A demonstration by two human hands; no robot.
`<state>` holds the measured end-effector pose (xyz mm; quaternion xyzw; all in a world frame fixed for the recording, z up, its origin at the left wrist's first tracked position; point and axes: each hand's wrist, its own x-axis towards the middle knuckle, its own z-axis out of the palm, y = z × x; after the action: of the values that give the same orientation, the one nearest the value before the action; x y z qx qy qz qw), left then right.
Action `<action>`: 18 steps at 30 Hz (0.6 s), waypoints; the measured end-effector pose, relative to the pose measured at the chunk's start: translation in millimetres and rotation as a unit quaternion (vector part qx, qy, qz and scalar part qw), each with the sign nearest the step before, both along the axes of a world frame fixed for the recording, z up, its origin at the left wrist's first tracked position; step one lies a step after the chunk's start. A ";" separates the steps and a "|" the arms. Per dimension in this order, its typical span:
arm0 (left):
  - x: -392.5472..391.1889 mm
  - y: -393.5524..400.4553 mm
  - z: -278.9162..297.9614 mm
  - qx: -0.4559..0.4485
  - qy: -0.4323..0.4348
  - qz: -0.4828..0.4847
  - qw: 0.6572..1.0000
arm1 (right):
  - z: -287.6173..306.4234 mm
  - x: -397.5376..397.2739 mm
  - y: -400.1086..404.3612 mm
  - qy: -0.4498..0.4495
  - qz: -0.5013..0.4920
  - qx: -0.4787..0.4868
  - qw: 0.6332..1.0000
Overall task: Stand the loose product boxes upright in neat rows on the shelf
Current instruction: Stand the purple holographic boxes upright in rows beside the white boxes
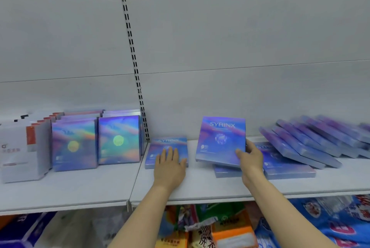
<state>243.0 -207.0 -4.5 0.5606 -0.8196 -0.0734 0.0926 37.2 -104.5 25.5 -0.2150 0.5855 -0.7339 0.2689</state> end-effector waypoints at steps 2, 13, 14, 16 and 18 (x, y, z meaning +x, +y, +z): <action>4.1 8.6 -6.5 -0.005 -0.013 -0.007 1.000 | -0.7 0.2 5.1 0.003 0.001 -0.006 1.000; 25.2 85.8 17.7 -0.115 0.052 0.082 0.989 | -5.0 17.4 51.7 -0.046 0.018 -0.049 0.998; 27.0 85.5 20.3 -0.094 0.035 0.107 0.989 | -5.4 17.4 56.8 -0.044 0.020 -0.048 0.998; 29.6 82.3 27.3 0.002 -0.022 0.180 0.983 | -7.6 16.1 66.1 -0.043 0.022 -0.044 0.998; 31.2 76.4 35.9 0.115 -0.006 0.246 0.962 | -8.2 14.5 74.7 -0.044 0.024 -0.040 0.998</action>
<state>274.2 -130.6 31.4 0.7526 -0.6427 -0.1384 0.0375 51.7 -29.8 17.3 -0.2069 0.5374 -0.7592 0.3032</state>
